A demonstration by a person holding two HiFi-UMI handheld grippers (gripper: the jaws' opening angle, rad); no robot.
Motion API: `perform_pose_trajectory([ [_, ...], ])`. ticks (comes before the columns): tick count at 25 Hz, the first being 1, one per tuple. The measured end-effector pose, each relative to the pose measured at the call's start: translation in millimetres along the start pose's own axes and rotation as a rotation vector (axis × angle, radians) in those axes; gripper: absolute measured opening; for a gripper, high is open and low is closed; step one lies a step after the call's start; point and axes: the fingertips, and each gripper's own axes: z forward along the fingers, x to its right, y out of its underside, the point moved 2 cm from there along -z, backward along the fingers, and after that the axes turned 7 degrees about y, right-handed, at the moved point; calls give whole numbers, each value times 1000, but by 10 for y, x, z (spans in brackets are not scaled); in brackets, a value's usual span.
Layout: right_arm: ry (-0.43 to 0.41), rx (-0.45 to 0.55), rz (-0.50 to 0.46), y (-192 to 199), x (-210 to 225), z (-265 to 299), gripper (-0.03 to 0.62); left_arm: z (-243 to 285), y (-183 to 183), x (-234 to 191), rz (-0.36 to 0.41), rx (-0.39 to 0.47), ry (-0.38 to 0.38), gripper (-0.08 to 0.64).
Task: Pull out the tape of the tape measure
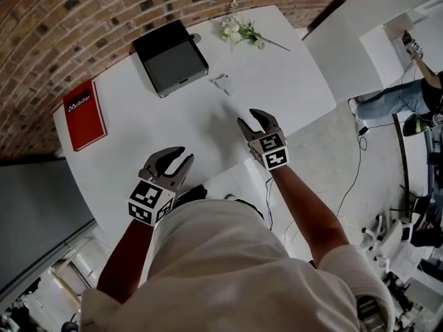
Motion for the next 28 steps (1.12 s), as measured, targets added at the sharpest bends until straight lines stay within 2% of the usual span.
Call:
perform_pose_trajectory([
  [7, 5, -61, -27, -19, 102, 619, 184, 3, -13, -296, -20, -6, 4, 100],
  [13, 11, -112, -10, 40, 175, 986, 184, -5, 8, -431, -55, -14, 9, 100],
  [28, 19, -187, -7, 148, 244, 1489, 184, 99, 119, -498, -71, -57, 38, 100],
])
